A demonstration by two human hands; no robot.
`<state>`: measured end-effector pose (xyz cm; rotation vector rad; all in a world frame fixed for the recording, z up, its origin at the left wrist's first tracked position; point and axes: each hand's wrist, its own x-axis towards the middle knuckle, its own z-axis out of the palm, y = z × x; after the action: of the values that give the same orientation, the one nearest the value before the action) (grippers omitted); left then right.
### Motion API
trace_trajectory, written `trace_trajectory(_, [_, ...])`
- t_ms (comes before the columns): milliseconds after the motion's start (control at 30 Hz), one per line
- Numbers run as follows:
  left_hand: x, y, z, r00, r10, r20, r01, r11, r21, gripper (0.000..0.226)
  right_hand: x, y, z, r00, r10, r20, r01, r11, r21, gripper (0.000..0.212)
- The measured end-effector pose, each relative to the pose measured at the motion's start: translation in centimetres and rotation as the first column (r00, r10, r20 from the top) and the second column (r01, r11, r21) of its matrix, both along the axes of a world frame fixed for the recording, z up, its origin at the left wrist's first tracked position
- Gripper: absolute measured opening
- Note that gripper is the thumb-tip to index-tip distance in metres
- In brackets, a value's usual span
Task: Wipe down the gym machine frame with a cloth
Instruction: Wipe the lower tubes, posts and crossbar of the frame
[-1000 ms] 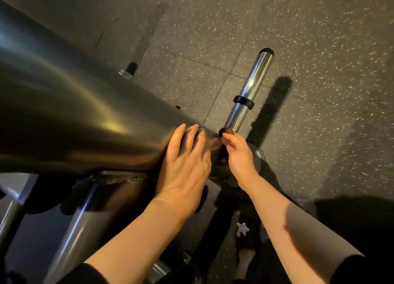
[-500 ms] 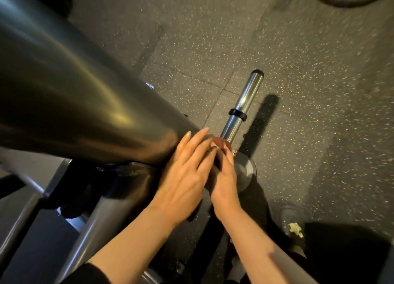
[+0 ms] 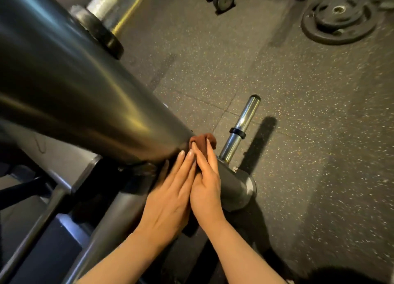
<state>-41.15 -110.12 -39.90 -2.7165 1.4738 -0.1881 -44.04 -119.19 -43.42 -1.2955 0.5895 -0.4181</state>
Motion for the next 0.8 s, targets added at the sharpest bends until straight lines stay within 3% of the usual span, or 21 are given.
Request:
trace_trajectory(100, [-2.7,-0.7,-4.0,0.976,0.130,-0.173,-0.118,0.990,0.077,0.078,-2.2,-1.3,-4.5,0.973,0.050,-0.224,-0.020,0.991,0.134,0.062])
trace_trajectory(200, [-5.0,-1.6,-6.1,0.937,0.268,-0.223,-0.243,0.961,0.130,0.091,-2.8,-2.5,-6.4,0.948,0.131,-0.289,-0.081,0.980,0.181,0.053])
trace_trajectory(333, [-5.0,-1.6,-8.3,0.972,0.205,-0.118,-0.179,0.964,0.195,0.090,-3.2,-2.9,-7.0,0.967,0.226,-0.115,-0.211,0.968,0.134,0.055])
trace_trajectory(433, [-4.4,-1.1,-9.9,0.988,0.147,-0.036,-0.132,0.951,0.280,0.088,-3.9,-3.1,-10.0,0.963,0.230,-0.139,-0.232,0.973,0.000,0.055])
trace_trajectory(667, [-4.6,-1.6,-16.1,0.992,0.011,0.124,-0.056,0.930,0.364,0.091,-5.8,-2.2,-19.6,0.962,0.070,-0.264,-0.022,0.983,0.182,0.066])
trace_trajectory(800, [-5.3,-1.5,-18.8,0.980,-0.018,0.199,-0.063,0.917,0.394,0.088,-8.0,-0.2,-22.1,0.945,0.113,-0.306,-0.025,0.960,0.277,0.065])
